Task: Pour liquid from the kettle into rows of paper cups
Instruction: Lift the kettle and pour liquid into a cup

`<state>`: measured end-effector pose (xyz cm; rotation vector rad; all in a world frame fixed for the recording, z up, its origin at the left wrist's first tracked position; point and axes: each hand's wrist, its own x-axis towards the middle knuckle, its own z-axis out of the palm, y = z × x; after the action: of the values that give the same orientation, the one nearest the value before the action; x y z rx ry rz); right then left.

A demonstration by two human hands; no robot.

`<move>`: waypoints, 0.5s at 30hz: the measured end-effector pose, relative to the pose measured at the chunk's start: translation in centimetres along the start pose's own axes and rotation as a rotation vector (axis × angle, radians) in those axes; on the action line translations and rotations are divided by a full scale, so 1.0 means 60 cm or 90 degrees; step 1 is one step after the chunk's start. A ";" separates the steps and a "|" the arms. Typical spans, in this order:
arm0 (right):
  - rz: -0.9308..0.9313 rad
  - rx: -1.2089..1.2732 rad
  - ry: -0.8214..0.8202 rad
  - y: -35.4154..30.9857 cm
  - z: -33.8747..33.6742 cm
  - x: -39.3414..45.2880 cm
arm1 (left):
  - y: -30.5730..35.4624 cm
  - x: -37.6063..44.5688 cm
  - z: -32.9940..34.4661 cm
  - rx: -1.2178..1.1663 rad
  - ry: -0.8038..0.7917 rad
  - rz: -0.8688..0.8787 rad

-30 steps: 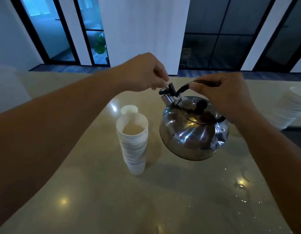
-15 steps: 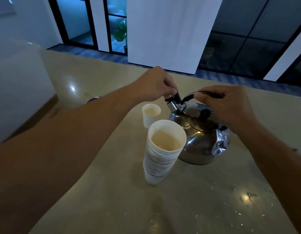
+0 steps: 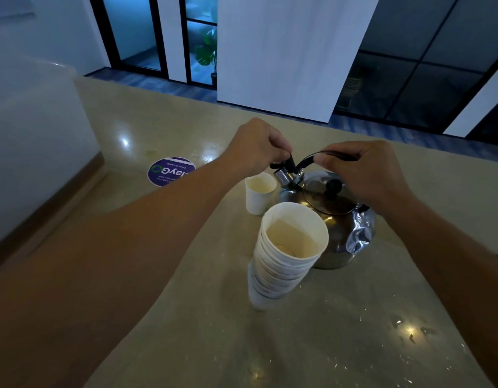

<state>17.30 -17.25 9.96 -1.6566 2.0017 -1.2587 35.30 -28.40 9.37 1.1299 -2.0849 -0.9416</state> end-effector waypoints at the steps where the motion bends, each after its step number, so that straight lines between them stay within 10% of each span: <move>1: -0.001 -0.003 -0.003 0.000 0.001 0.002 | -0.002 0.001 0.000 -0.005 0.004 0.002; 15: -0.010 -0.066 -0.050 -0.003 0.013 0.040 | -0.025 0.018 0.003 -0.012 0.037 -0.006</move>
<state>17.21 -19.73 10.40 -1.7432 2.0425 -1.0929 35.36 -29.89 8.23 1.1452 -2.0211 -0.9203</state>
